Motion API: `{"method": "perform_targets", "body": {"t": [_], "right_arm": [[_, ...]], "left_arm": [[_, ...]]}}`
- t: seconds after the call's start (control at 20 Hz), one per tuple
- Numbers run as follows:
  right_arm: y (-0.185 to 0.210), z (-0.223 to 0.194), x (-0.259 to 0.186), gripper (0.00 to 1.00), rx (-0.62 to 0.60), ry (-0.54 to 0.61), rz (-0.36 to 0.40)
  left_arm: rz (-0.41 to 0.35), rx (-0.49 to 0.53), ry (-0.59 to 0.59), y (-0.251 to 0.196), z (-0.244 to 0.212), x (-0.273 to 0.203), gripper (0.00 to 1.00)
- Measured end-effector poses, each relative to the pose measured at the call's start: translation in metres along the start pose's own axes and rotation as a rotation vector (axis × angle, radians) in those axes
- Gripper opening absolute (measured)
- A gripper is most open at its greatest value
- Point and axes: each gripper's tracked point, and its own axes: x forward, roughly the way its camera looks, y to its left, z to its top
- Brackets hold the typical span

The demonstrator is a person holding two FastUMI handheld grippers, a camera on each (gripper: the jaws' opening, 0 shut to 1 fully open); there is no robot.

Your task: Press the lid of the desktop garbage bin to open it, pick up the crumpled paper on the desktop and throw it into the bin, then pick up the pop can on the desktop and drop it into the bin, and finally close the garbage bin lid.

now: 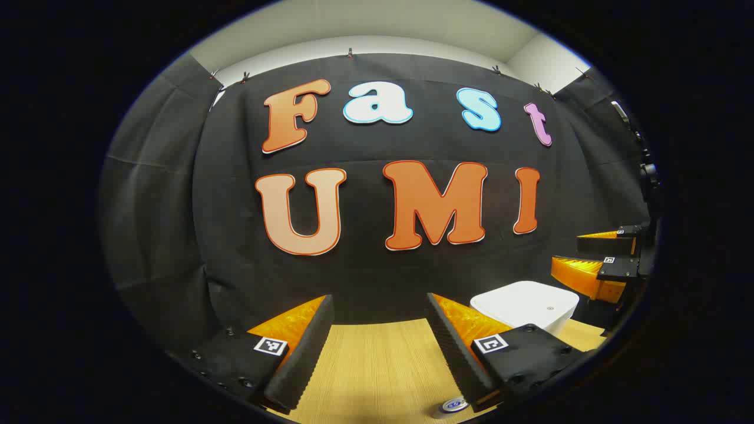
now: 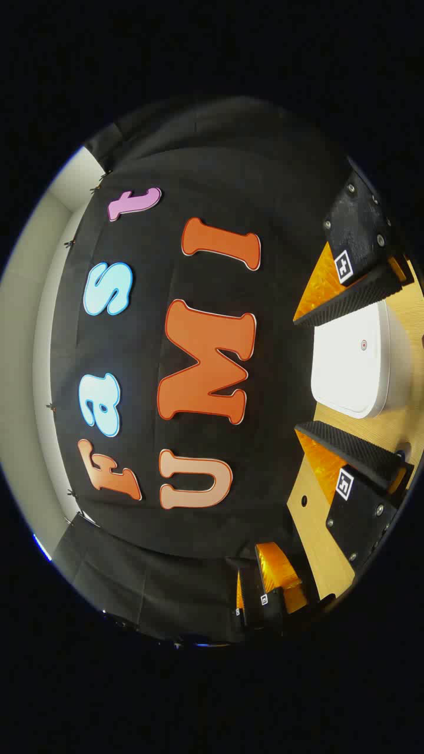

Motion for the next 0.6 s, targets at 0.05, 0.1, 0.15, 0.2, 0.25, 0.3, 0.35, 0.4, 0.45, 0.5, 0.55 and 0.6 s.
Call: {"method": "perform_targets", "body": {"t": [0.05,0.1,0.15,0.2,0.25,0.3,0.35,0.4,0.45,0.5,0.55,0.6], "right_arm": [[-0.0007,0.0004,0.0005,0.98,0.001,0.000,0.000],[-0.0012,0.0000,0.0010,0.98,0.001,0.000,-0.001],[-0.0020,0.0004,0.0017,0.98,0.001,0.000,-0.004],[-0.0023,0.0000,0.0015,0.98,0.001,-0.001,-0.005],[-0.0024,0.0008,0.0019,0.98,0.000,-0.001,-0.007],[-0.0034,0.0000,0.0016,0.98,-0.001,0.000,-0.006],[-0.0041,-0.0001,0.0020,0.98,-0.002,0.001,-0.009],[-0.0051,-0.0006,0.0030,0.98,-0.003,0.002,-0.010],[-0.0054,-0.0001,0.0033,0.98,-0.002,0.002,-0.011],[-0.0066,-0.0003,0.0041,0.98,0.000,0.001,-0.013],[-0.0064,-0.0002,0.0037,0.98,0.002,0.002,-0.011],[-0.0066,-0.0008,0.0038,0.98,0.002,0.002,-0.012]], "left_arm": [[-0.001,0.000,0.001,0.0001,-0.0001,-0.0003,1.00],[-0.003,0.001,0.002,-0.0002,-0.0016,0.0000,0.99],[-0.004,0.001,0.002,-0.0005,-0.0016,-0.0007,0.99],[-0.005,0.000,0.003,-0.0013,-0.0015,0.0011,0.99],[-0.005,0.000,0.003,-0.0008,-0.0010,0.0027,0.99],[-0.004,0.001,0.005,-0.0005,-0.0026,0.0030,0.99],[-0.002,0.001,0.006,-0.0005,-0.0026,0.0036,1.00],[-0.001,0.002,0.006,-0.0002,-0.0031,0.0037,0.95],[-0.001,0.003,0.005,-0.0002,-0.0028,0.0038,0.95],[-0.001,0.005,0.004,-0.0003,-0.0018,0.0043,0.95],[-0.001,0.006,0.003,-0.0009,-0.0014,0.0045,0.95],[-0.001,0.007,0.002,-0.0004,-0.0016,0.0037,0.95]]}}
